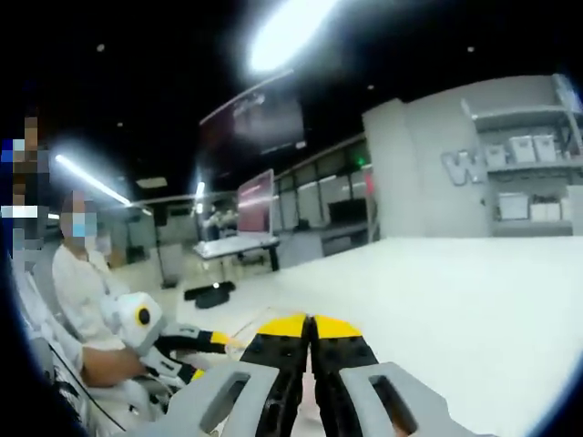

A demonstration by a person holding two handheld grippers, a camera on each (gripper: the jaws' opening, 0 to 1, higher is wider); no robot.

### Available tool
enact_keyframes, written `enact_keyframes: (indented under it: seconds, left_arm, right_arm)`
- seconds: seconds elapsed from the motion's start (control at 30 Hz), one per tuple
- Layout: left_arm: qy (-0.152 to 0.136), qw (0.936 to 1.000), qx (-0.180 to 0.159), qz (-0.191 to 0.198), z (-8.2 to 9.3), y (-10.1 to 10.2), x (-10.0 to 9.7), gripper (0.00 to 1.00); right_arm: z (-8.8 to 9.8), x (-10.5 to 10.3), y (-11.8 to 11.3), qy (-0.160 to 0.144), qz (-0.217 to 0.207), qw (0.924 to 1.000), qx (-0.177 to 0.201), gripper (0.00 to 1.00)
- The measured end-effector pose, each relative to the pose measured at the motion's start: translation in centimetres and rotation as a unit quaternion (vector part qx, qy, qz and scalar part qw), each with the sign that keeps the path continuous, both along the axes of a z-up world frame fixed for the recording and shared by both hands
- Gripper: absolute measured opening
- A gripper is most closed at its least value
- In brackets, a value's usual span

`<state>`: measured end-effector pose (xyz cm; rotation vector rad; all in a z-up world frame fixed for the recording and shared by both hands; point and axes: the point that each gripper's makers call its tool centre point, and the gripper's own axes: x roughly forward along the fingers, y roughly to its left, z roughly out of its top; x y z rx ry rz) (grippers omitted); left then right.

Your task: Open the resealable bag by pulling the two sides of the seal apart until the entire bag opening is separated and visibly accessible.

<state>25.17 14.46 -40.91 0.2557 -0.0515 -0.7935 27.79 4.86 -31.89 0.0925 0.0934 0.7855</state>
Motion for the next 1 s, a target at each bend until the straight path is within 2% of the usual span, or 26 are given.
enact_keyframes:
  seconds: [0.63,1.0]
  left_arm:
    - [-0.003,1.0,-0.002,0.002,0.0,0.2,-0.1,0.34]
    - [0.002,1.0,0.001,0.005,-0.1,0.3,0.2,0.34]
  right_arm:
    - [0.7,4.3,-1.1,-0.002,-0.029,0.9996,0.005,0.0]
    - [-0.2,6.6,-1.8,0.015,-0.046,0.9988,-0.002,0.0]
